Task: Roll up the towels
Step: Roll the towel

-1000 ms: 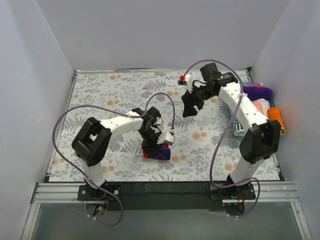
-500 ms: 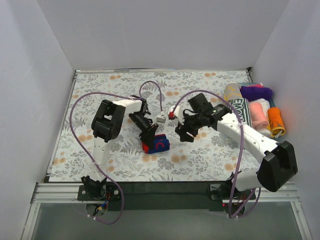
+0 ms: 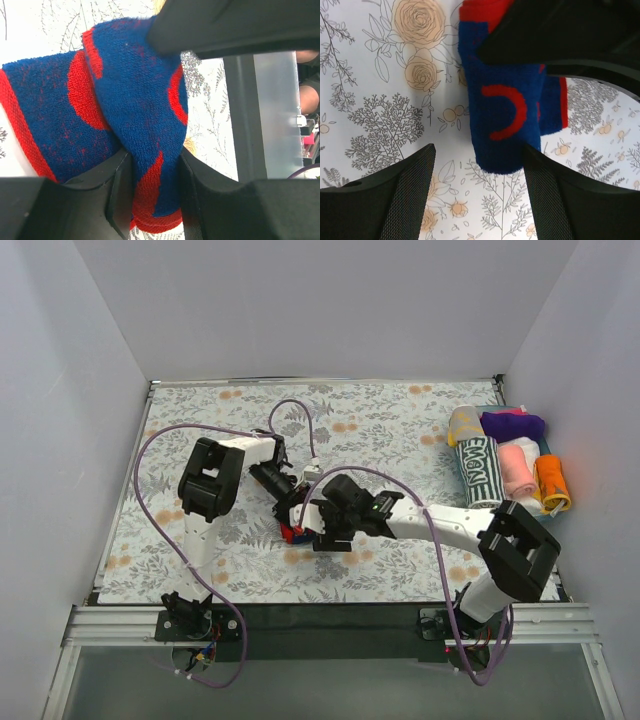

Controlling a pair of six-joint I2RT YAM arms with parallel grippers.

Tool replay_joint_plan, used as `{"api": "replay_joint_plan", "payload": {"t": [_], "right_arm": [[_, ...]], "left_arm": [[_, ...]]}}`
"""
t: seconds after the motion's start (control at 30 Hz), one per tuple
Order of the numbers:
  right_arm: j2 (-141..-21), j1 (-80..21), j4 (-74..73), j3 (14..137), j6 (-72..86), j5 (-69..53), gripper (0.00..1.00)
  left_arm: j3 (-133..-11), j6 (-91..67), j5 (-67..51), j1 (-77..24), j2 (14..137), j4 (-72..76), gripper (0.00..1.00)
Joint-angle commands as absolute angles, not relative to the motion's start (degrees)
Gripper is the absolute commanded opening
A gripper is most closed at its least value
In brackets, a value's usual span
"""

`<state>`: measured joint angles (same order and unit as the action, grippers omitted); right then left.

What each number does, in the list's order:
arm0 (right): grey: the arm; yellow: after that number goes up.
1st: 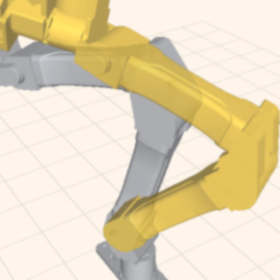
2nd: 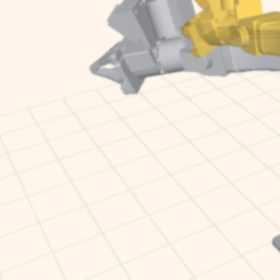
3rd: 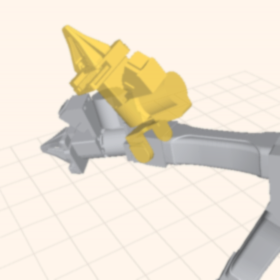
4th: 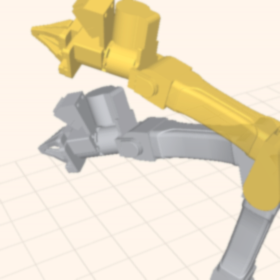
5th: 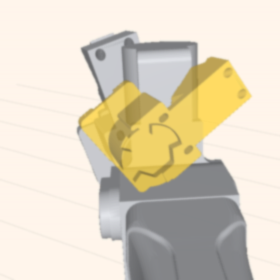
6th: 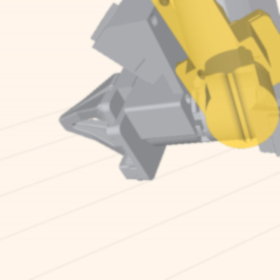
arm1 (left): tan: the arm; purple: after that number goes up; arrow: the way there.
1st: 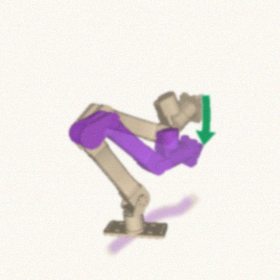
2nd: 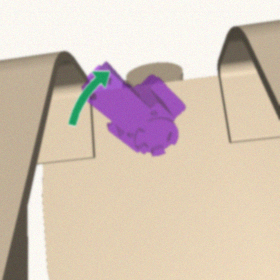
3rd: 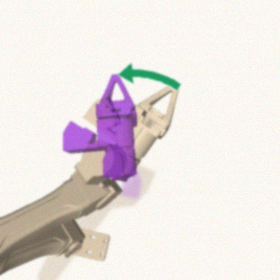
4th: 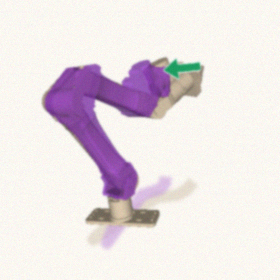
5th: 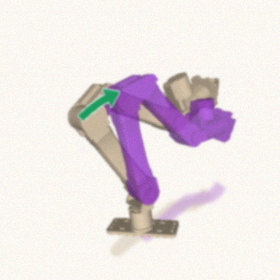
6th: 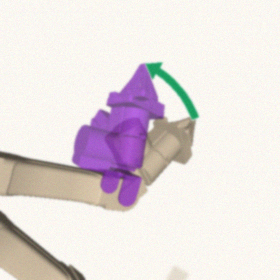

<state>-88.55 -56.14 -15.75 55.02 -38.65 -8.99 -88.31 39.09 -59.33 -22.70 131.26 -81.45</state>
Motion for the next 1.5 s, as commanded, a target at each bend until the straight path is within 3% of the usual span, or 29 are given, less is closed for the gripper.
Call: {"api": "replay_joint_plan", "payload": {"t": [0.0,0.13,0.2,0.33,0.4,0.43,0.47,0.5,0.67,0.87,1.2,1.37,1.47], "right_arm": [[-90.8,-57.7,-7.3,52.3,-43.1,-7.3,0.64],[-94.6,-58.4,-3.4,51.5,-44.1,-6.2,0.61],[-96.5,-58.3,-3.2,51.8,-44.6,-6.3,0.55],[-98.0,-58.3,-3.5,52.1,-44.7,-7.5,0.27],[-98.8,-58.4,-4.0,52.4,-44.4,-7.6,0.05],[-98.9,-58.3,-5.2,52.6,-44.1,-8.2,0.01],[-99.0,-58.4,-5.8,52.9,-43.9,-8.6,0.01],[-98.8,-58.4,-6.7,53.2,-43.7,-9.2,0.01],[-97.8,-58.3,-16.7,55.5,-41.0,-15.7,0.01],[-100.0,-58.3,-30.0,62.4,-35.5,-22.6,0.01],[-114.8,-57.8,-46.1,76.0,-26.9,-30.7,0.01],[-120.8,-55.4,-52.5,83.5,-26.6,-36.6,0.01],[-125.8,-54.0,-56.7,87.7,-27.3,-40.6,0.01]], "left_arm": [[-87.6,43.0,-57.4,-21.8,130.9,-76.9,0.33],[-87.5,43.6,-56.8,-21.7,130.8,-76.7,0.33],[-87.6,43.8,-56.9,-21.7,130.7,-76.7,0.33],[-87.0,44.3,-56.6,-21.7,129.7,-76.2,0.33],[-86.4,44.9,-56.1,-21.7,129.3,-75.9,0.33],[-86.3,45.2,-56.0,-21.7,129.0,-76.0,0.33],[-86.1,45.2,-55.5,-21.7,128.8,-75.9,0.35],[-85.6,45.1,-55.1,-21.6,128.3,-75.6,0.44],[-81.1,42.1,-53.5,-19.3,119.6,-67.9,0.7],[-76.9,40.3,-53.5,-12.7,109.4,-60.9,0.74],[-64.0,39.0,-49.2,3.6,90.4,-50.5,0.75],[-51.4,42.6,-48.0,1.1,69.9,-48.9,0.78],[-43.8,41.0,-43.1,-8.9,58.7,-47.6,0.8]]}}
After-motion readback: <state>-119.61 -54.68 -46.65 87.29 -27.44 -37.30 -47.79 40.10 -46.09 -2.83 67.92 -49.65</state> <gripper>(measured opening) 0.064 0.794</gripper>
